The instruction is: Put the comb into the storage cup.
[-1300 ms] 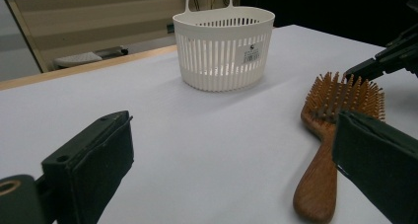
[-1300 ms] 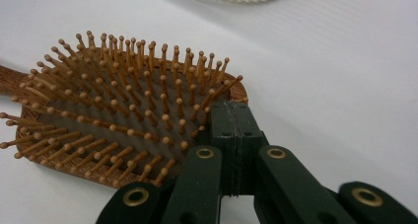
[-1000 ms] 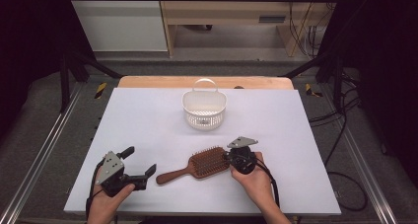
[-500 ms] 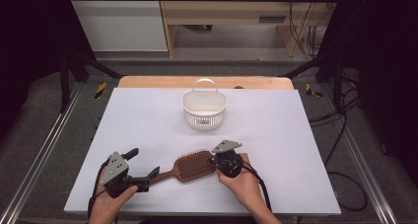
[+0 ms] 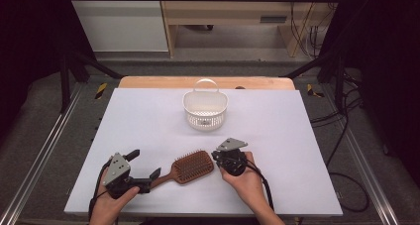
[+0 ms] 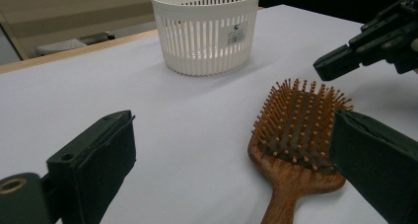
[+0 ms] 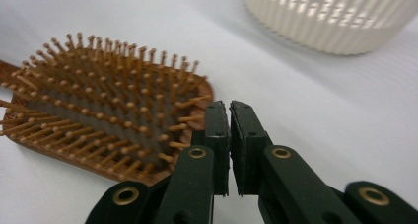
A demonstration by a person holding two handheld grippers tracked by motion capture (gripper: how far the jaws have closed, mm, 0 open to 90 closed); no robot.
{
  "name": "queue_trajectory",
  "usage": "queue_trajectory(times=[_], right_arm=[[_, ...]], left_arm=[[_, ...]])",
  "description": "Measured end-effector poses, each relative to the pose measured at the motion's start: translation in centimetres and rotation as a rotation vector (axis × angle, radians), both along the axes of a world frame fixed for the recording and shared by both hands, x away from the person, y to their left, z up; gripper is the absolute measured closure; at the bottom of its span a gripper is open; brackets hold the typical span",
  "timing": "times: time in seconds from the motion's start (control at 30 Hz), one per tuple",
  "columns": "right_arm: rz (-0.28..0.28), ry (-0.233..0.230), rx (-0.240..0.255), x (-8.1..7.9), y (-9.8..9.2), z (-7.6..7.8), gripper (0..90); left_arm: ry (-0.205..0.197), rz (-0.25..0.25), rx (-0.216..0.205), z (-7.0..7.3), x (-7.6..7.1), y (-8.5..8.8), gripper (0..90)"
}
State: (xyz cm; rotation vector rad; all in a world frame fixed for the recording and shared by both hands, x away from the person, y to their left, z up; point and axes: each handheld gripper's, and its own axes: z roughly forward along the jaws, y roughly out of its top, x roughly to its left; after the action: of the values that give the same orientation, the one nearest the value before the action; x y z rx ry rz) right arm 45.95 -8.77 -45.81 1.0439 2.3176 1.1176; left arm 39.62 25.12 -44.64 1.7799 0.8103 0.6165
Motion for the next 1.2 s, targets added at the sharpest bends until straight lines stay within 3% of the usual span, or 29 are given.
queue_trajectory(times=[0.17,0.3,0.33,0.37,0.47,0.53,0.63,0.67,0.83,0.93,1.2], right_arm=[[-0.039,-0.035,0.058,0.2,-2.3,1.0,79.9],[-0.068,-0.123,0.164,-0.1,-4.7,2.0,59.2],[-0.055,-0.159,0.197,-0.2,-5.9,2.5,48.0],[-0.055,-0.159,0.197,-0.2,-5.9,2.5,48.0],[-0.073,-0.210,0.215,-0.7,-7.7,3.3,30.9],[-0.120,-0.251,0.229,-1.2,-9.4,3.9,17.6],[-0.178,-0.287,0.244,-1.7,-12.1,3.9,6.4],[-0.208,-0.301,0.274,-2.0,-13.8,3.4,5.9],[-0.236,-0.304,0.323,-2.0,-16.0,2.5,6.6],[-0.263,-0.318,0.326,-1.9,-16.5,2.4,7.6],[-0.260,-0.361,0.315,-2.2,-17.1,2.4,5.9]], left_arm=[[0.002,-0.006,-0.003,-0.1,0.3,0.2,3.9],[-0.007,0.010,-0.021,0.1,0.2,0.6,3.7],[-0.006,0.012,-0.026,0.1,0.2,0.7,3.4],[-0.004,0.014,-0.027,0.1,0.3,0.7,3.4],[-0.003,0.022,-0.024,0.1,0.3,0.8,3.3],[-0.002,0.025,-0.024,0.1,0.3,0.9,3.2],[0.000,0.024,-0.020,0.1,0.4,1.0,3.1],[0.001,0.024,-0.016,0.1,0.4,1.0,3.1],[0.014,0.018,-0.005,0.1,0.4,0.9,3.1],[0.032,0.018,-0.003,0.0,0.5,0.9,3.2],[0.080,-0.001,0.045,-0.4,0.7,0.3,3.4]])
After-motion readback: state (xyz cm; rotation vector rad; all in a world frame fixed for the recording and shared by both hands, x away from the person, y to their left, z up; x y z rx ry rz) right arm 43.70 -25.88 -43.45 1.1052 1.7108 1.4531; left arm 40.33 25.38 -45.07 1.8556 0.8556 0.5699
